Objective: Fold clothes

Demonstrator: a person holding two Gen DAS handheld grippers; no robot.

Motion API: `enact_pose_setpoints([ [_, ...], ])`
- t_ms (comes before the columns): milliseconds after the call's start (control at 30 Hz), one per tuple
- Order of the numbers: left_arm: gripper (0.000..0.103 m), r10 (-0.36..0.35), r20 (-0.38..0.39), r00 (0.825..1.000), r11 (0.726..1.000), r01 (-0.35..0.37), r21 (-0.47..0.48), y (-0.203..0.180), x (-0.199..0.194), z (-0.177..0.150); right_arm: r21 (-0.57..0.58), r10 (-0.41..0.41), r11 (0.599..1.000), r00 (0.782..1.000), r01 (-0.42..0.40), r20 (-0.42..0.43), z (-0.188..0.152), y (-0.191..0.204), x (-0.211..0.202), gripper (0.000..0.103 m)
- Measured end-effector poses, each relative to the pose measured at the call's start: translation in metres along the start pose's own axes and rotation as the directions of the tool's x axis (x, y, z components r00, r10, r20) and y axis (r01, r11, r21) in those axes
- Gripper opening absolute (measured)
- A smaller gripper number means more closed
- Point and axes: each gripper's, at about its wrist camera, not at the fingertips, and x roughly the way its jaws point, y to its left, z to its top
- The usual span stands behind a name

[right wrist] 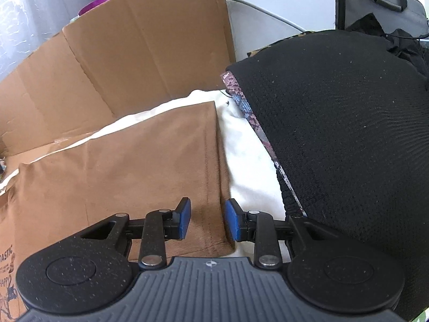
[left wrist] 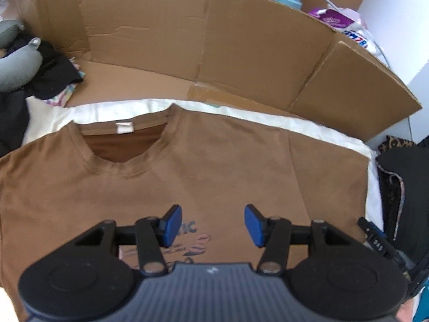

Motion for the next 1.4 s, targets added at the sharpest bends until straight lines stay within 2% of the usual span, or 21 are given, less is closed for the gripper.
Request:
enact_pose_setpoints([
  [67, 0.055, -0.004, -0.006, 1.000, 1.000, 0.004, 0.021, -0.005, 0.003, 0.002, 0.012, 0.011, 1.000, 1.000, -0.011, -0.007, 0.001, -0.002, 0.003, 0.035],
  [100, 0.055, -0.006, -0.009, 1.000, 1.000, 0.006, 0.030, -0.007, 0.004, 0.003, 0.013, 0.012, 1.000, 1.000, -0.012, -0.009, 0.002, -0.002, 0.003, 0.028],
  [133, 0.055, -0.007, -0.011, 1.000, 0.999, 0.008, 0.040, -0.009, 0.006, 0.004, 0.013, 0.013, 1.000, 1.000, -0.013, -0.014, 0.002, -0.003, 0.003, 0.025],
  [367, 0.055, -0.030, -0.030, 0.999, 0.997, 0.032, 0.071, -0.024, 0.014, 0.003, 0.010, 0.028, 1.000, 0.999, -0.028, -0.039, 0.004, -0.004, 0.003, 0.016],
  [533, 0.055, -0.040, -0.044, 0.998, 0.992, 0.045, 0.122, -0.038, 0.023, 0.001, 0.002, 0.040, 0.999, 0.999, -0.040, -0.033, 0.006, -0.006, 0.003, 0.001],
  [900, 0.053, -0.060, -0.077, 0.995, 0.977, 0.074, 0.198, -0.070, 0.048, -0.006, 0.004, 0.012, 1.000, 1.000, -0.012, -0.028, 0.006, -0.014, 0.005, 0.000],
  [1000, 0.046, -0.082, -0.100, 0.992, 0.969, 0.103, 0.223, -0.086, 0.067, -0.012, 0.014, -0.002, 1.000, 0.999, 0.003, -0.038, 0.004, -0.017, 0.009, 0.000],
  [1067, 0.032, -0.098, -0.117, 0.988, 0.963, 0.123, 0.239, -0.098, 0.082, -0.017, -0.005, -0.015, 1.000, 0.999, 0.015, -0.036, 0.002, -0.017, 0.013, 0.000],
  [1100, 0.029, -0.105, -0.125, 0.987, 0.960, 0.134, 0.247, -0.104, 0.089, -0.020, -0.014, -0.018, 1.000, 0.999, 0.018, -0.035, 0.001, -0.016, 0.014, 0.000],
  [1167, 0.011, -0.110, -0.148, 0.983, 0.951, 0.147, 0.271, -0.113, 0.101, -0.025, -0.027, -0.020, 0.999, 0.999, 0.019, -0.030, 0.000, -0.017, 0.015, 0.000],
  [1300, 0.008, -0.124, -0.176, 0.977, 0.937, 0.173, 0.304, -0.124, 0.111, -0.035, -0.037, -0.019, 0.999, 1.000, 0.018, -0.024, 0.000, -0.018, 0.017, 0.000],
  [1400, 0.007, -0.144, -0.180, 0.973, 0.936, 0.193, 0.295, -0.127, 0.112, -0.039, -0.040, -0.020, 0.999, 1.000, 0.019, -0.023, 0.001, -0.019, 0.019, 0.000],
])
